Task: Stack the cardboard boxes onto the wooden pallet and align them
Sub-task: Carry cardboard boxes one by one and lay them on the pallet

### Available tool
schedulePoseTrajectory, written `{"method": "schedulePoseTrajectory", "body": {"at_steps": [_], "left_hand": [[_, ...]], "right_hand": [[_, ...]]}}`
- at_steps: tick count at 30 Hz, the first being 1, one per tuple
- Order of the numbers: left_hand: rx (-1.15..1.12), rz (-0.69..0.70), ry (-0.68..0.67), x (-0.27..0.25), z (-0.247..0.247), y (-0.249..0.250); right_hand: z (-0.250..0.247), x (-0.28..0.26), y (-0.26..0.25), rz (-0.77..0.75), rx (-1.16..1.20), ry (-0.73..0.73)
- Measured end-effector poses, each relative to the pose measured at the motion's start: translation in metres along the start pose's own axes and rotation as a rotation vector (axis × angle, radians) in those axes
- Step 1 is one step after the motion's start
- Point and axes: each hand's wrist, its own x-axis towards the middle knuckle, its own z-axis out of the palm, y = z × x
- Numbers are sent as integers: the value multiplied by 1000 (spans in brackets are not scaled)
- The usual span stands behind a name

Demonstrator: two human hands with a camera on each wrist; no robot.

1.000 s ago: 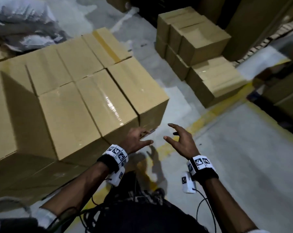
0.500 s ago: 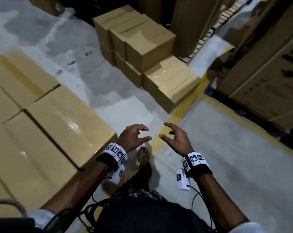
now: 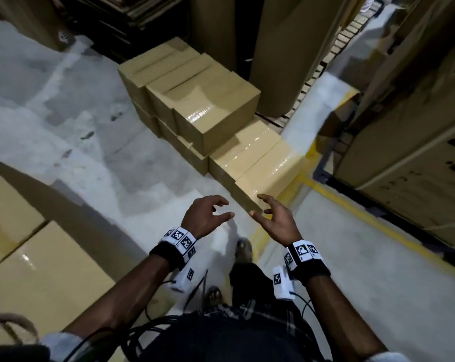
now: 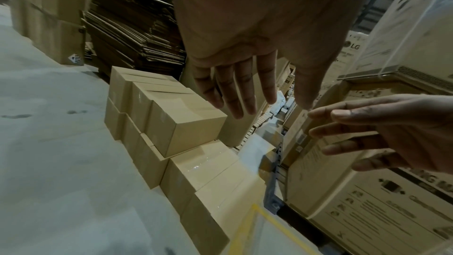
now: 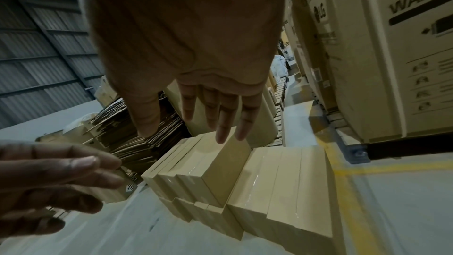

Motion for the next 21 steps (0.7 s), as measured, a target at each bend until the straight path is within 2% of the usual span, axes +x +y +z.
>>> {"method": "schedulePoseTrajectory", "body": {"at_steps": [7, 13, 17, 21], "left_hand": [[69, -17, 9, 156, -62, 1], [149, -70, 19, 282, -129, 12], [140, -131, 23, 343, -165, 7], [188, -143, -45, 408, -197, -15]], "right_hand": [[-16, 184, -30, 3, 7, -102], [-22, 333, -77, 28, -49, -214], [-9, 407, -107, 45, -104, -324], [5, 469, -128, 91, -103, -333]]}}
